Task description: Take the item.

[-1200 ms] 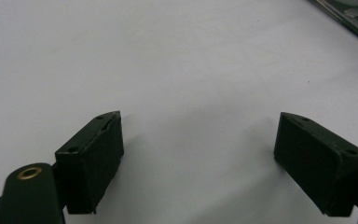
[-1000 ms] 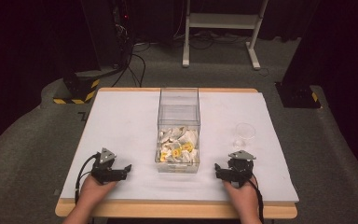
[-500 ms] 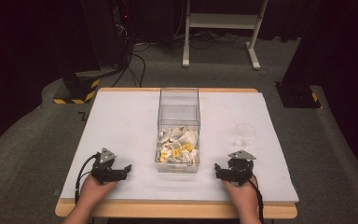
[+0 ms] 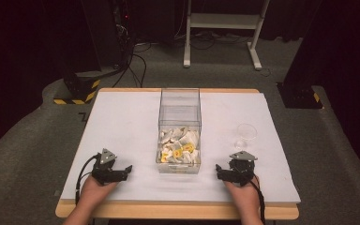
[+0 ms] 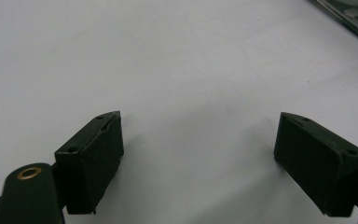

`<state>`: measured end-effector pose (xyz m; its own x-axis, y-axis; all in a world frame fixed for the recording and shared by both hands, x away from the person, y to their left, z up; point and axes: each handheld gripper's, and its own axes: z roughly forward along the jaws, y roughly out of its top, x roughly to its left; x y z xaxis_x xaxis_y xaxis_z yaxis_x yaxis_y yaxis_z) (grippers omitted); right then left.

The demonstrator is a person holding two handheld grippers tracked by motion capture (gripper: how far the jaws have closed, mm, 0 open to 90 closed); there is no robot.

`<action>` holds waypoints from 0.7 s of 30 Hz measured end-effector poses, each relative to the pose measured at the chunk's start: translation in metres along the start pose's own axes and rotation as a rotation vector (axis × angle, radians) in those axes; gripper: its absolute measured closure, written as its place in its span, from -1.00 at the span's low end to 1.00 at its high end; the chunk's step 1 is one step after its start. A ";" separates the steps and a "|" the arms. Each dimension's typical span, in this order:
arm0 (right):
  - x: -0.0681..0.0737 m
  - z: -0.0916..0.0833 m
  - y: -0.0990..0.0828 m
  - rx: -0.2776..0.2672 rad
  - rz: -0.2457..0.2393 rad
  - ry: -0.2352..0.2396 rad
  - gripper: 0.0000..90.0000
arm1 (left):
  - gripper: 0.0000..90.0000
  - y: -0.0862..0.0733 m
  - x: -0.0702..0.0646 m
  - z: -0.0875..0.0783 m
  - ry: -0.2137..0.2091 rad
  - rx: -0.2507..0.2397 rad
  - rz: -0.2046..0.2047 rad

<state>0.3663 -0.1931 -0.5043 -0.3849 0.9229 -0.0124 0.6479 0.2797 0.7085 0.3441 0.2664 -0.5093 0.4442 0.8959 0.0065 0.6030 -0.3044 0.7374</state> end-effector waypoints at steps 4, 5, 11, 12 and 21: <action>0.000 -0.002 0.000 -0.015 -0.002 0.002 -0.78 | -0.66 0.000 0.000 0.000 0.004 0.003 0.001; 0.000 -0.002 0.000 -0.015 -0.002 0.004 -0.78 | -0.67 0.000 0.000 0.000 0.006 0.004 0.001; 0.000 -0.004 0.000 -0.029 -0.010 0.011 -0.78 | -0.76 0.000 0.000 0.001 0.020 0.007 -0.008; 0.000 -0.005 0.001 -0.031 -0.011 0.013 -0.78 | -0.77 0.000 0.000 0.001 0.023 0.009 -0.011; 0.003 -0.010 0.004 -0.052 -0.024 0.032 -0.78 | -0.81 0.001 0.001 0.001 0.028 0.016 -0.018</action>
<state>0.3619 -0.1920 -0.4944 -0.4213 0.9069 -0.0081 0.6031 0.2868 0.7444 0.3459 0.2666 -0.5096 0.4145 0.9100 0.0122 0.6214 -0.2928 0.7267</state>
